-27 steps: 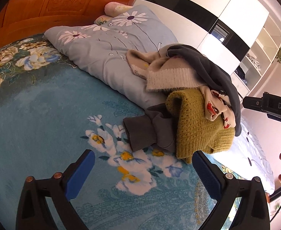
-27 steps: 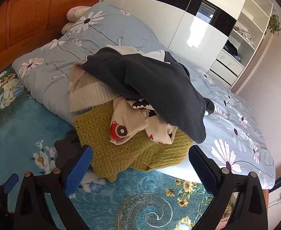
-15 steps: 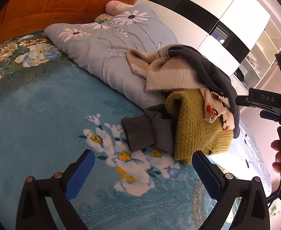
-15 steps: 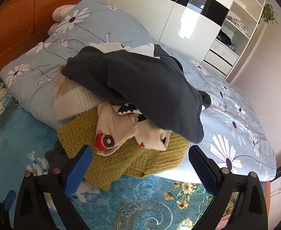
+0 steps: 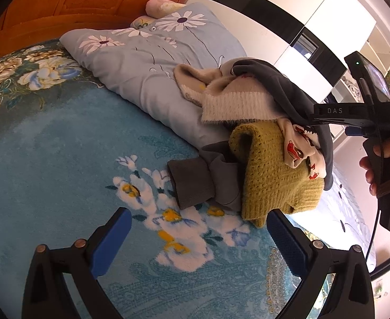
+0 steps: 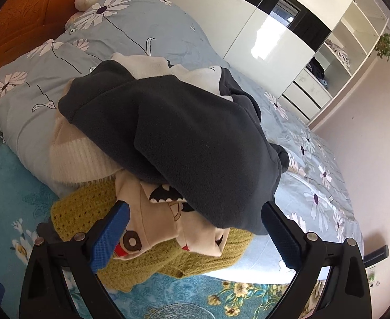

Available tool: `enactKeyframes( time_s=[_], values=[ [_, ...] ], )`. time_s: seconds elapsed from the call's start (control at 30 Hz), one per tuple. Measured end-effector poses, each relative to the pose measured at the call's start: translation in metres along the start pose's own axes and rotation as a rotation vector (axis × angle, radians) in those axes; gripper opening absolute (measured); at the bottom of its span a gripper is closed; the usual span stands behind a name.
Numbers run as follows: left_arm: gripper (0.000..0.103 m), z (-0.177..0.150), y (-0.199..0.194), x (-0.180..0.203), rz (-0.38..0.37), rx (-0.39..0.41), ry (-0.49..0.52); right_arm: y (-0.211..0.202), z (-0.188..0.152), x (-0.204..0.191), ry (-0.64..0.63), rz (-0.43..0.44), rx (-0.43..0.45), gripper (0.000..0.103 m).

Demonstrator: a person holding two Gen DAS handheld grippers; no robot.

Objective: Fold clothes
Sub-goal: 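Reach the right gripper into the clothes pile and grasp the dark grey jacket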

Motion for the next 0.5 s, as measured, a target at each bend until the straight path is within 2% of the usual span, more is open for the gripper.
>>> enactKeyframes(
  time_s=[0.1, 0.13, 0.2, 0.33, 0.4, 0.5],
  values=[
    [0.103, 0.001, 0.001, -0.002, -0.004, 0.004, -0.007, 0.009, 0.012, -0.009, -0.059, -0.04, 0.01, 0.092],
    [0.103, 0.001, 0.001, -0.002, -0.006, 0.008, -0.01, 0.012, 0.015, -0.012, -0.072, -0.045, 0.005, 0.084],
    [0.103, 0.001, 0.002, -0.004, -0.006, 0.007, -0.016, 0.019, 0.02, -0.021, -0.098, -0.055, -0.004, 0.075],
    [0.103, 0.002, 0.004, -0.007, -0.008, -0.005, -0.031, 0.02, 0.026, -0.052, -0.191, -0.047, 0.041, 0.075],
    [0.103, 0.002, 0.004, -0.008, -0.008, -0.005, -0.033, 0.024, 0.028, -0.065, -0.247, -0.074, 0.051, 0.075],
    [0.103, 0.002, 0.005, -0.009, -0.003, -0.008, -0.031, 0.024, 0.042, -0.055, -0.186, -0.147, 0.085, 0.067]
  ],
)
Point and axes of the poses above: each gripper's, at about its wrist camera, not at the fingertips, and y roughly the way its jaws point, x to its right, z to its top, the point moved 6 cm from there along y, roughly the way its jaws point, and after that the axes turned 3 degrees about -x, right-handed, at the moved point
